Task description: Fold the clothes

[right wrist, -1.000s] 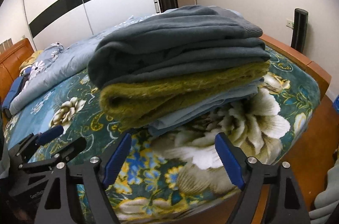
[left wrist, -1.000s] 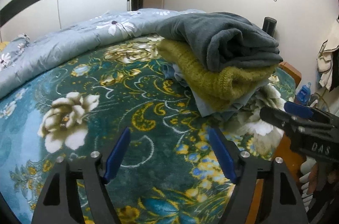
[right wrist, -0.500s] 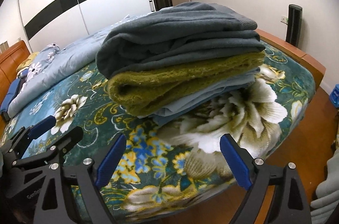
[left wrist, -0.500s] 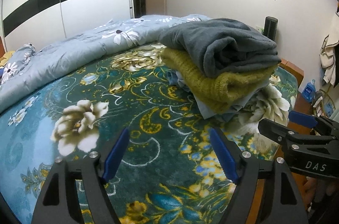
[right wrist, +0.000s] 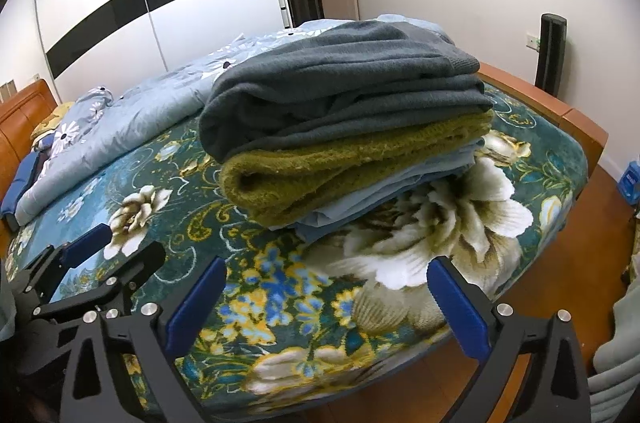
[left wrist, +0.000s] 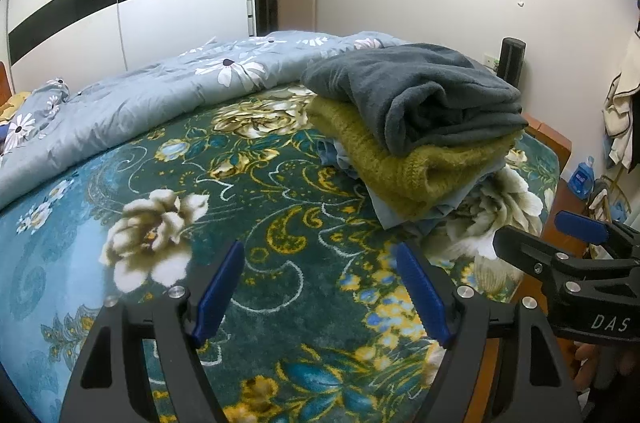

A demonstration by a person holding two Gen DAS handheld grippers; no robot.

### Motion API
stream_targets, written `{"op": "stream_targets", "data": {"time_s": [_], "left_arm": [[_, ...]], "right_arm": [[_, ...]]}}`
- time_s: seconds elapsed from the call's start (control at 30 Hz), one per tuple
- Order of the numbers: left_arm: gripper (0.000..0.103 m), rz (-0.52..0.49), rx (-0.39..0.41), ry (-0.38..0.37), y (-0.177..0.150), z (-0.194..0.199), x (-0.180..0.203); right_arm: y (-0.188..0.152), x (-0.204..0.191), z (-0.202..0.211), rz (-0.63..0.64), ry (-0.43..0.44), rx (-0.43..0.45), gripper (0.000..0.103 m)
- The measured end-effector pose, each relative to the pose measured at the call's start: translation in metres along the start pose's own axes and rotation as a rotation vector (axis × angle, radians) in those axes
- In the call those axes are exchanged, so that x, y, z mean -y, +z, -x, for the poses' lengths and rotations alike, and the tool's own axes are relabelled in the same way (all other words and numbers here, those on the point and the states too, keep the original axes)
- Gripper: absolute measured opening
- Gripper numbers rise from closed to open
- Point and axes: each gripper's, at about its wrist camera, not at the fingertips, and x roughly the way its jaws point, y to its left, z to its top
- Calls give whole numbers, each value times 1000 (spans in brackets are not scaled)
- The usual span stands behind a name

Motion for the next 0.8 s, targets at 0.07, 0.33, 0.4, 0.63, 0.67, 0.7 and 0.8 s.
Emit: {"op": "stream_targets", "data": {"time_s": [0.07, 0.33, 0.4, 0.63, 0.67, 0.7, 0.8], "left_arm": [[80, 0, 3, 4, 0, 1, 0], [80, 9, 12, 5, 3, 4, -2], [80, 10, 14, 5, 3, 5, -2], [80, 14, 21, 8, 5, 7, -2], [80, 14, 22, 9, 5, 7, -2], [80, 16, 22, 9, 5, 7, -2], [80, 17, 22, 8, 5, 7, -2]], "right_arm": [[0, -1, 1, 2, -1, 3, 103], [0, -3, 4, 0, -5, 9, 103], [1, -3, 5, 0, -4, 10, 103], [1, -6, 8, 9, 0, 16, 103], [1, -6, 8, 8, 0, 16, 103], [1, -6, 8, 8, 0, 15, 103], [1, -5, 7, 6, -2, 9, 103]]}}
